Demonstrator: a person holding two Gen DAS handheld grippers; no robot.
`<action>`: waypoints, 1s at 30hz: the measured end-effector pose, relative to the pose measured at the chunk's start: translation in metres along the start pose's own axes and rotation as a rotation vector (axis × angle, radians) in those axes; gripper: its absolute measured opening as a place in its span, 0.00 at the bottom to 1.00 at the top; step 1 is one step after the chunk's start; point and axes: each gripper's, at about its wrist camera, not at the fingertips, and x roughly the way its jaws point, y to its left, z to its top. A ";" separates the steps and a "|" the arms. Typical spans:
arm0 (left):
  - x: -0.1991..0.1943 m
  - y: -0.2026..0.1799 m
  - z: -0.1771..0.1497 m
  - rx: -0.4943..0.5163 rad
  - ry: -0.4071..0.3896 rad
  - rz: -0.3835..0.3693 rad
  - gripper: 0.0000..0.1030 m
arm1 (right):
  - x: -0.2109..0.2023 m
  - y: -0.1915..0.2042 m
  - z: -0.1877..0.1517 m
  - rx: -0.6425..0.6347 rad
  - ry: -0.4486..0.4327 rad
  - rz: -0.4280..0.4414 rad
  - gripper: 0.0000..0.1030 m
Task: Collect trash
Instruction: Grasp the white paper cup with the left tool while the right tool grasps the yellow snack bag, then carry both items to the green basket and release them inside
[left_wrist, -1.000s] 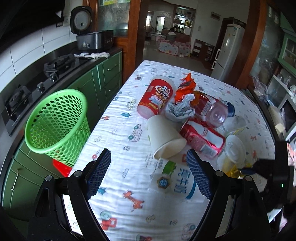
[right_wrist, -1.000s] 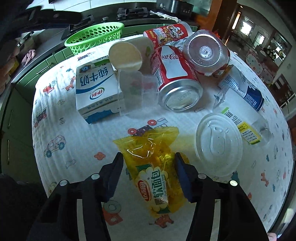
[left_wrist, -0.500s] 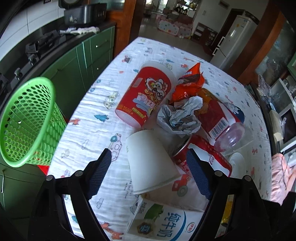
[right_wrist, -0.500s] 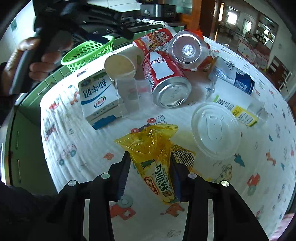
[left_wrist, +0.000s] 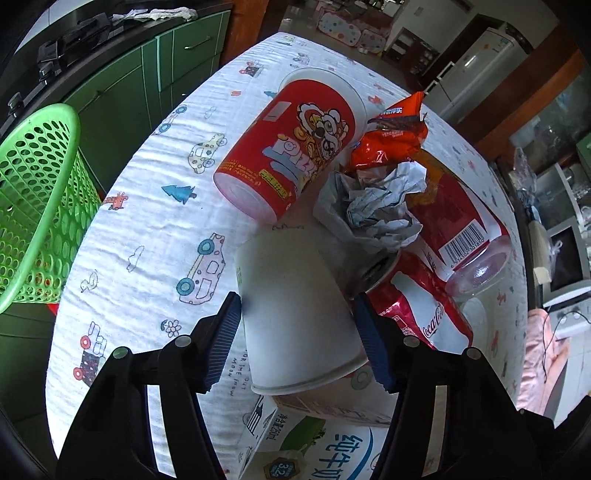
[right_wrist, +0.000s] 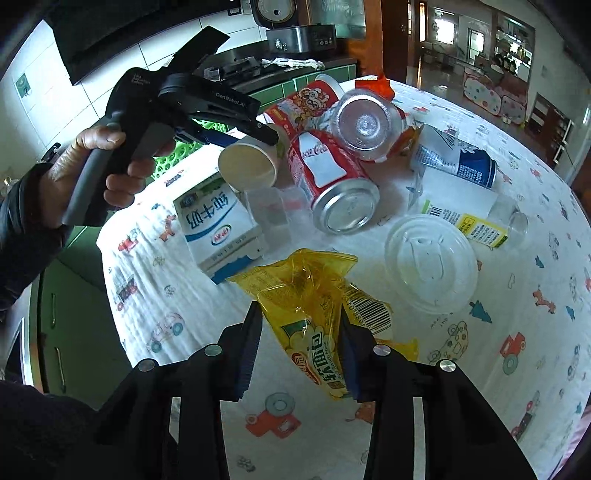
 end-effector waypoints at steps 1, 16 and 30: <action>-0.001 0.001 0.000 -0.001 -0.002 -0.007 0.59 | -0.001 0.002 0.002 0.004 -0.002 0.003 0.36; -0.025 0.011 0.002 0.026 -0.019 -0.087 0.42 | -0.014 0.025 0.034 0.041 -0.057 0.025 0.34; 0.007 0.001 -0.005 0.034 0.058 -0.063 0.57 | -0.017 0.034 0.034 0.066 -0.069 0.029 0.34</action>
